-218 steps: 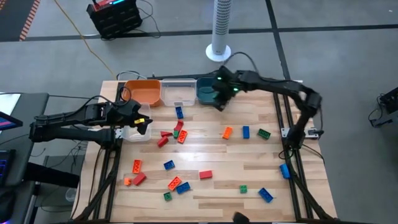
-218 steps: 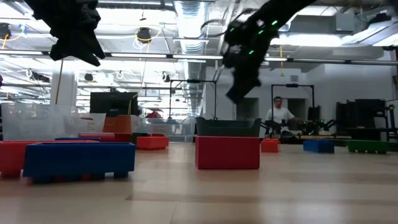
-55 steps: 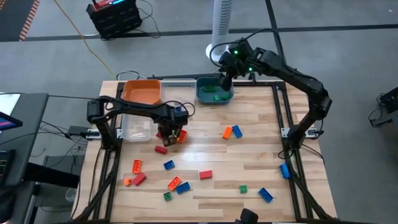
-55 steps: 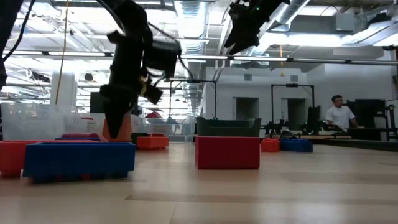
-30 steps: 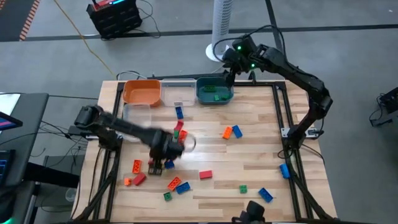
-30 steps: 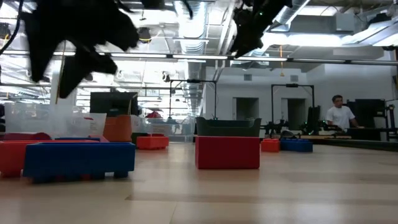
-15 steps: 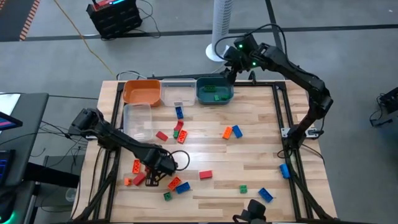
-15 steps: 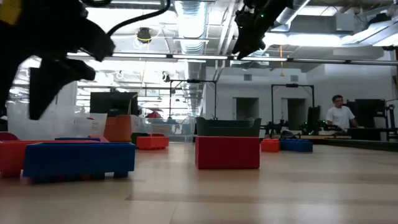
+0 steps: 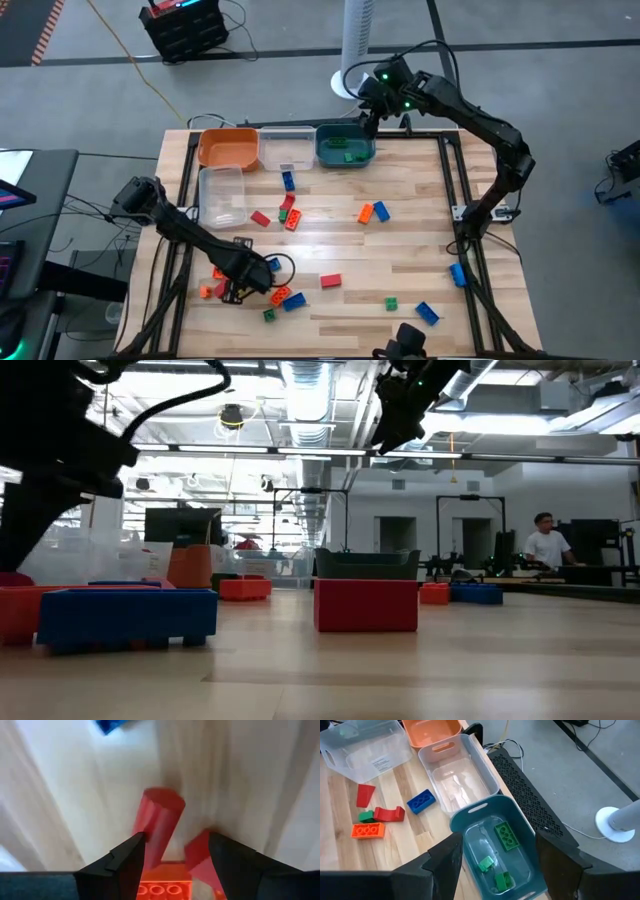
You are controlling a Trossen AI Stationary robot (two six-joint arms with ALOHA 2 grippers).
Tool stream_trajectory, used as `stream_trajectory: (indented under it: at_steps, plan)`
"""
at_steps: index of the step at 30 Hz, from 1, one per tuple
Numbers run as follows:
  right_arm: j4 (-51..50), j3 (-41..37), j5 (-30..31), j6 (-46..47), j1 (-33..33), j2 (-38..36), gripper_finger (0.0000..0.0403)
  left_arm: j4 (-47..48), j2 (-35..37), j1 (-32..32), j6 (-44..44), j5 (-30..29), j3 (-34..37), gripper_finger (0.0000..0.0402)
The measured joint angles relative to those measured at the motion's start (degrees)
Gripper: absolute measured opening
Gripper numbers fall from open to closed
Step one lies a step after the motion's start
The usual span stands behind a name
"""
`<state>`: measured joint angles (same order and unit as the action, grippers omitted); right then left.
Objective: Sort blocks
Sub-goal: Put the red block into the orange bin
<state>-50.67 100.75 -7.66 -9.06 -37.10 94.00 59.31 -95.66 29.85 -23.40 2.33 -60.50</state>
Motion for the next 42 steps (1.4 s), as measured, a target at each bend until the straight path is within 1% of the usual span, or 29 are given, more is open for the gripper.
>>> stream_trajectory:
  at_steps: [6, 8, 11, 15, 23, 25, 29, 33, 37, 42]
  plan:
    - [0.01, 0.0, -0.02, 0.02, -0.02, 0.0, 0.0254, -0.85, -0.06, -0.14, 1.29, -2.89, 0.52, 0.0212]
    - [0.0, 0.0, -0.02, 0.02, -0.02, 0.0, 0.0254, -2.34, -0.06, -0.39, 1.32, -1.83, 1.88, 0.0212]
    - [-0.04, 0.0, -0.02, 0.02, -0.02, 0.0, 0.0254, -3.59, -0.08, -0.45, 1.26, 2.1, 4.06, 0.0212]
    - [-0.07, 0.0, -0.02, 0.04, -0.02, 0.0, 0.0254, -3.52, -0.08, -0.54, 1.77, 1.68, 5.26, 0.0212]
    - [-0.07, 0.0, -0.02, 0.17, -0.02, 0.0, 0.0254, -4.96, -0.11, -2.93, 3.24, 2.0, 5.52, 0.0211]
    - [-0.07, 0.0, -0.02, 0.15, -0.02, 0.0, 0.0254, -5.58, -0.21, -3.39, 3.75, 1.99, 5.52, 0.0202]
    - [-0.07, 0.0, -0.02, -0.11, -0.02, 0.0, 0.0254, -6.4, -2.16, -4.05, 4.2, 2.46, 5.58, 0.0169]
    - [-0.09, 0.0, -0.04, -0.46, -0.05, 0.0, 0.0254, -5.36, -4.14, -4.95, 3.95, 4.42, 5.39, 0.014]
    - [-0.09, 0.0, -0.04, -0.91, -0.24, 0.0, 0.0254, -3.74, -4.37, -5.9, 4.57, 4.7, 4.55, 0.0132]
    - [-0.04, 0.0, -0.04, -1.09, -0.22, 0.0, 0.0254, -0.34, -4.63, -7.65, 6.09, 4.63, 1.23, 0.0129]
